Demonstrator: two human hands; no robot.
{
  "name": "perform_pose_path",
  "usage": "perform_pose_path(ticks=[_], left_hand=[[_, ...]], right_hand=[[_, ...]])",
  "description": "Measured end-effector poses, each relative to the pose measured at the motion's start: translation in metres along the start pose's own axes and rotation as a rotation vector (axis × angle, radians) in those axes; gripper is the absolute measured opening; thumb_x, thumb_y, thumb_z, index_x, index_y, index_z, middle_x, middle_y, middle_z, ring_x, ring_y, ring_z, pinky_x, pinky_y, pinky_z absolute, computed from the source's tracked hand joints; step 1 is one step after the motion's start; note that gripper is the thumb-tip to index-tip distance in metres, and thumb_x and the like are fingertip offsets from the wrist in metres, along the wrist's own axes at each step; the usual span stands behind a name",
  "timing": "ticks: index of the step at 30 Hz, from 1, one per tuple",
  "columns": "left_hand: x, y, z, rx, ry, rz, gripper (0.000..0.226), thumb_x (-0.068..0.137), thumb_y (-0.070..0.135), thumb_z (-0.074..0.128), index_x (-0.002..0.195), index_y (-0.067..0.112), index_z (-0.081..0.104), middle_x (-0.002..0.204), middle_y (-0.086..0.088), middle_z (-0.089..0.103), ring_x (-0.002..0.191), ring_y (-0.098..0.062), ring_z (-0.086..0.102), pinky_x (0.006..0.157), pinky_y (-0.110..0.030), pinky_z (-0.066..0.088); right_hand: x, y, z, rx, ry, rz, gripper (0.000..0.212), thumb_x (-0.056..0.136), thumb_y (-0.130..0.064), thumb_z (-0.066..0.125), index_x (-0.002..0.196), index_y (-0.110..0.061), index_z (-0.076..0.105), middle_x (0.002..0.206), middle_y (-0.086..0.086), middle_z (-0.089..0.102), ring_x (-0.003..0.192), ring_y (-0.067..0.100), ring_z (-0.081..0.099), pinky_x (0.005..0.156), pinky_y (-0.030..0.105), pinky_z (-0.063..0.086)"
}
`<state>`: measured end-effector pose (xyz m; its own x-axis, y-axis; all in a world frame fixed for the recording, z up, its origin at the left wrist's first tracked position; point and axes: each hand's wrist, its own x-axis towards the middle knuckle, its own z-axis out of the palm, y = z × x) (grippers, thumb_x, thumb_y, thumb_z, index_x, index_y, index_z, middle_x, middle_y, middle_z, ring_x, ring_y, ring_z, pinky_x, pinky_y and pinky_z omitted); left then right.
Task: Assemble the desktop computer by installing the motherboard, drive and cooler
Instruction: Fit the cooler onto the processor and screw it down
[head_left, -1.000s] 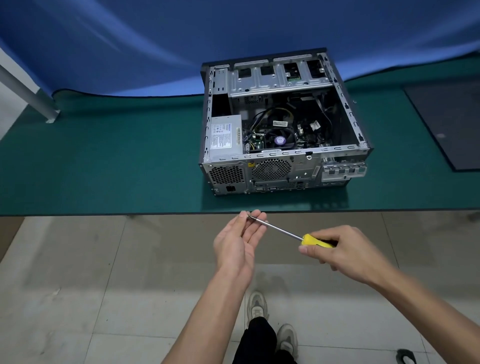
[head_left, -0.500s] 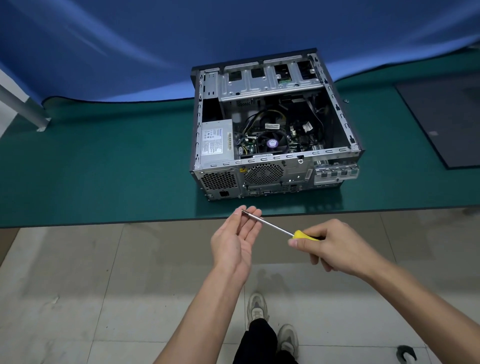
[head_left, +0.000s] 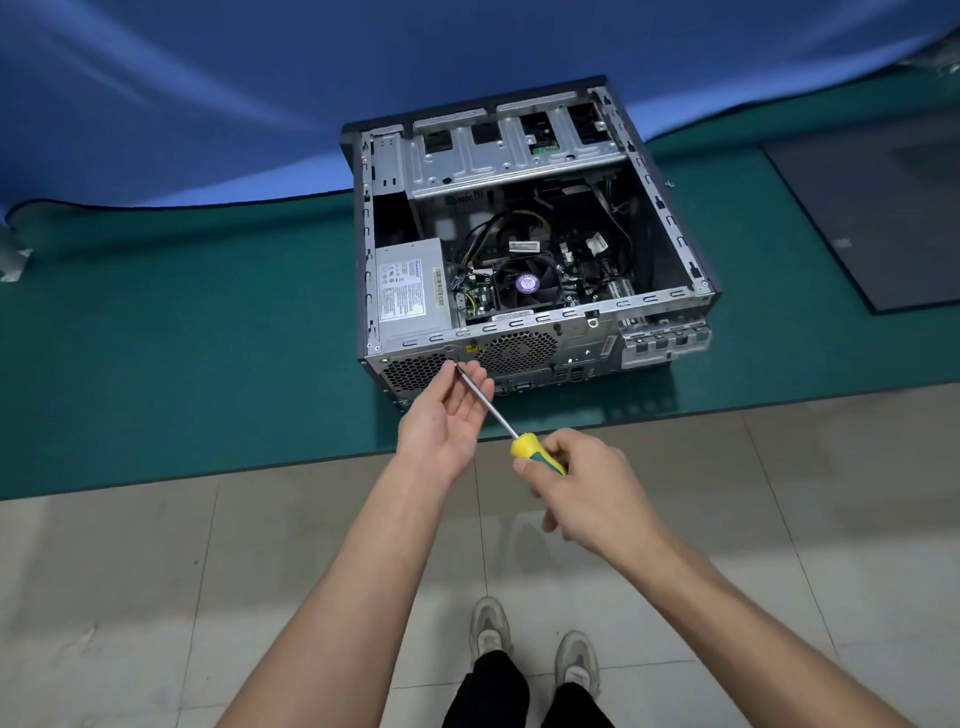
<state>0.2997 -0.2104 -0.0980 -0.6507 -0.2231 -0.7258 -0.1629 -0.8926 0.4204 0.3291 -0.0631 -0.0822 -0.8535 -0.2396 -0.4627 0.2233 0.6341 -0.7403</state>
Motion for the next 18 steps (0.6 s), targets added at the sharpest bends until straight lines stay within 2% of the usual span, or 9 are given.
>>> perform_pose_path(ticks=[2, 4, 8, 18], left_hand=[[0.006, 0.006, 0.0, 0.018, -0.004, -0.021, 0.017, 0.095, 0.012, 0.053, 0.087, -0.003, 0.059, 0.065, -0.011, 0.069, 0.058, -0.017, 0.069, 0.052, -0.028, 0.057], [0.01, 0.011, -0.002, 0.043, -0.003, -0.033, 0.016, 0.094, 0.01, 0.053, 0.09, -0.003, 0.059, 0.066, -0.012, 0.07, 0.06, -0.019, 0.069, 0.052, -0.028, 0.057], [0.015, 0.015, -0.007, 0.111, -0.01, -0.041, 0.016, 0.095, 0.009, 0.052, 0.089, -0.004, 0.059, 0.067, -0.012, 0.07, 0.065, -0.019, 0.068, 0.054, -0.028, 0.057], [0.012, 0.019, -0.006, 0.164, -0.034, -0.02, 0.015, 0.094, 0.007, 0.053, 0.089, -0.005, 0.061, 0.068, -0.013, 0.07, 0.062, -0.02, 0.07, 0.053, -0.029, 0.057]], right_hand=[[0.002, -0.002, 0.01, 0.04, 0.04, 0.023, 0.015, 0.087, -0.035, 0.062, 0.083, -0.02, 0.059, 0.076, 0.002, 0.065, 0.068, 0.027, 0.066, 0.065, 0.043, 0.055], [0.003, -0.003, 0.019, 0.074, 0.066, 0.045, 0.014, 0.086, -0.036, 0.062, 0.081, -0.023, 0.06, 0.073, 0.001, 0.065, 0.067, 0.026, 0.066, 0.065, 0.044, 0.055], [0.0, -0.003, 0.032, 0.095, 0.107, 0.063, 0.019, 0.087, -0.036, 0.061, 0.075, -0.021, 0.058, 0.068, 0.002, 0.063, 0.063, 0.026, 0.065, 0.062, 0.041, 0.054], [-0.007, -0.002, 0.039, 0.124, 0.16, 0.045, 0.013, 0.088, -0.035, 0.061, 0.079, -0.026, 0.059, 0.07, 0.0, 0.063, 0.066, 0.024, 0.064, 0.065, 0.038, 0.052]])
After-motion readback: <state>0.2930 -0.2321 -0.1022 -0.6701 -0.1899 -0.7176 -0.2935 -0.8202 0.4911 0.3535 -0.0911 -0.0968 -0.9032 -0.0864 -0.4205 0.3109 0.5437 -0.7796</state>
